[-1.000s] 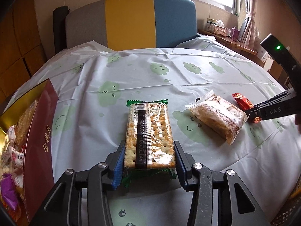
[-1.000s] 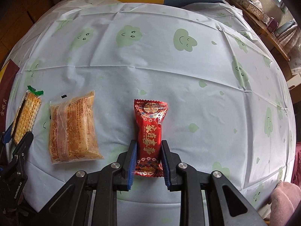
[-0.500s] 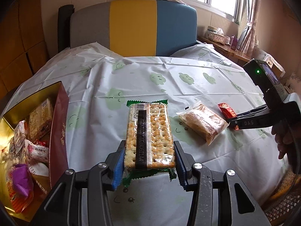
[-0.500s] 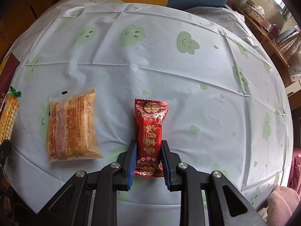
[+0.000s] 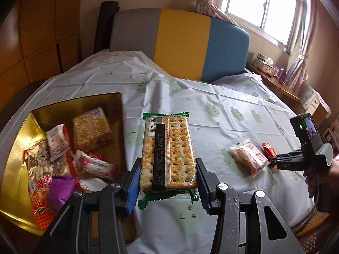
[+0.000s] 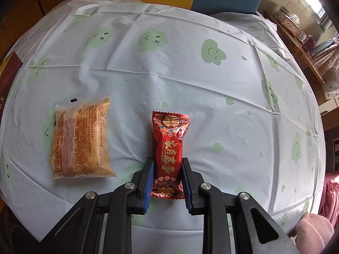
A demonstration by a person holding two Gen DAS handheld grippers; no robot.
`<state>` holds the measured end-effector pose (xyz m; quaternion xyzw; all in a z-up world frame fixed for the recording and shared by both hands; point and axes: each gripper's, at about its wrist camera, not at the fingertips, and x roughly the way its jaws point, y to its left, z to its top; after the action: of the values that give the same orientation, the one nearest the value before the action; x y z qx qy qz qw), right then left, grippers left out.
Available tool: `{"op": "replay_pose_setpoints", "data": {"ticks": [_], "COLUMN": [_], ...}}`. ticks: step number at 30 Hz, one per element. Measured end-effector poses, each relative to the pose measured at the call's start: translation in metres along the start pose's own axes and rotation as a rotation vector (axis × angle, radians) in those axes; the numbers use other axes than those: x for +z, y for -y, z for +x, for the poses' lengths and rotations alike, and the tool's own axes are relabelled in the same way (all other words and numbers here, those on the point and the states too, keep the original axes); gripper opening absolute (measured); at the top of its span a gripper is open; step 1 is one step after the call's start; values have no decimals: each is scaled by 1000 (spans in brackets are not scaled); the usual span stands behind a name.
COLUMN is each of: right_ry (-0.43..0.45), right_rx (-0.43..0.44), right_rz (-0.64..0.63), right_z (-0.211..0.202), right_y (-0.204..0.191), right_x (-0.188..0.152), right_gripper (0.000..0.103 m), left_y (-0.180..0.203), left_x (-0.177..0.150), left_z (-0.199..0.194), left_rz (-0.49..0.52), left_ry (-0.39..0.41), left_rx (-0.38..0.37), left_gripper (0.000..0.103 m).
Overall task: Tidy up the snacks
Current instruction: 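Lower the saltine pack into the gold box and open the left gripper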
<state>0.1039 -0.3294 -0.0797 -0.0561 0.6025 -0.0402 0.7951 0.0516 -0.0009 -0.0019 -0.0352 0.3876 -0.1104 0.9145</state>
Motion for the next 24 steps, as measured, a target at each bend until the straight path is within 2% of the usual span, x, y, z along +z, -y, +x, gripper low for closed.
{"op": "replay_pose_setpoints", "data": {"ticks": [4, 7, 9, 13, 17, 21, 24], "right_ry": [1, 1, 2, 4, 4, 5, 6], "right_rx": [-2, -2, -1, -4, -5, -9, -9], "right_rz": [-1, -3, -3, -6, -7, -10, -11], "right_z": [-3, -3, -3, -4, -4, -3, -3], "right_y": [-2, -2, -3, -3, -3, -4, -5], "right_x": [0, 0, 0, -1, 0, -1, -1], "right_gripper": [25, 25, 25, 25, 25, 25, 25], "left_y": [-57, -100, -126, -165, -182, -187, -186], "left_x": [3, 3, 3, -1, -6, -13, -17], "left_z": [-12, -18, -20, -24, -17, -4, -4], "left_rz": [-121, -194, -250, -318, -342, -346, -351], "left_ry": [12, 28, 28, 27, 5, -39, -31], "left_rx": [89, 200, 247, 334, 370, 402, 441], "left_gripper": [48, 48, 48, 48, 48, 62, 62]}}
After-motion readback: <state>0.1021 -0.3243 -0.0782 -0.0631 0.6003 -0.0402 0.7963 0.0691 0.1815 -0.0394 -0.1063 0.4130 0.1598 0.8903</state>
